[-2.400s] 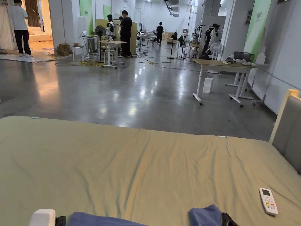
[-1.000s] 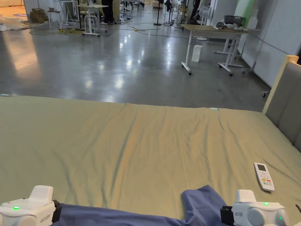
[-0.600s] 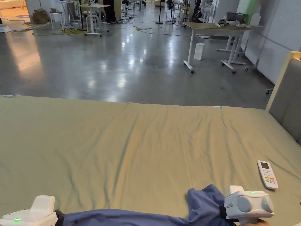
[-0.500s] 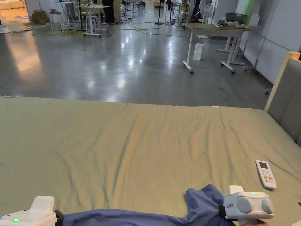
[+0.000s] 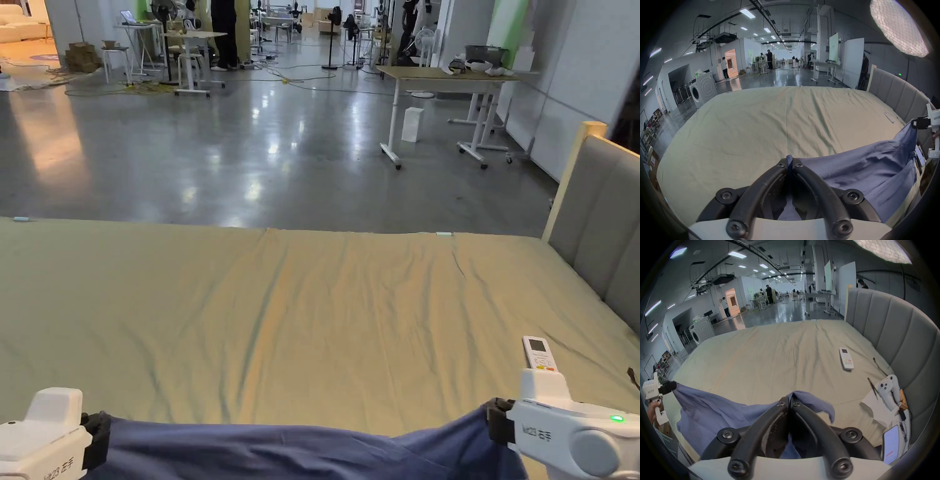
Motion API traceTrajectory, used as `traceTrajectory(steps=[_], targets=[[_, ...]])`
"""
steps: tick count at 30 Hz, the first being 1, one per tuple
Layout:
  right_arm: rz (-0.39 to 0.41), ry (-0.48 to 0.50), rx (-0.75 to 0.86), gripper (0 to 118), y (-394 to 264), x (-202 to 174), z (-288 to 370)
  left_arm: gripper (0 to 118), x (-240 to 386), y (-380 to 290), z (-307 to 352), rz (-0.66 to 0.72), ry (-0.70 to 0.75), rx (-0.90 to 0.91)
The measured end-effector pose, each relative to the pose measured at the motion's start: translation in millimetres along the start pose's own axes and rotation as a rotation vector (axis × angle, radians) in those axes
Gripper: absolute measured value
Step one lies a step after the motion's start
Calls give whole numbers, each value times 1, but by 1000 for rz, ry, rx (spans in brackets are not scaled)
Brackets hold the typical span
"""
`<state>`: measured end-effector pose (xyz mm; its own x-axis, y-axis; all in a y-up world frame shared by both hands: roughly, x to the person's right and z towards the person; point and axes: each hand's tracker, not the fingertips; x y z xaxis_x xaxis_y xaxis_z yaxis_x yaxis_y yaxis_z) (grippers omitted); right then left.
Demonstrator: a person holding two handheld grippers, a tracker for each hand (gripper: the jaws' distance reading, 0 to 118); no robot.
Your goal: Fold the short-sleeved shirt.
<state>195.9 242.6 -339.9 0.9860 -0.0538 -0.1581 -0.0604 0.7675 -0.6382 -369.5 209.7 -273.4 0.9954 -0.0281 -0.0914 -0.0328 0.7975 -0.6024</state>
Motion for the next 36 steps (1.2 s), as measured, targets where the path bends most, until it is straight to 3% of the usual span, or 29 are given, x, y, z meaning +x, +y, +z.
traceTrajectory(steps=[11, 24, 36], targets=[[47, -8, -16, 2, -73, 1, 81, 5, -22, -62, 76, 86, -51, -22], [31, -78, -269, 2, -180, -1, 58, 5, -33, -161, 52, 93, -49, -303], [55, -109, -286, 2, -186, -6, 57, 5, -42, -158, 64, 185, -62, -260]])
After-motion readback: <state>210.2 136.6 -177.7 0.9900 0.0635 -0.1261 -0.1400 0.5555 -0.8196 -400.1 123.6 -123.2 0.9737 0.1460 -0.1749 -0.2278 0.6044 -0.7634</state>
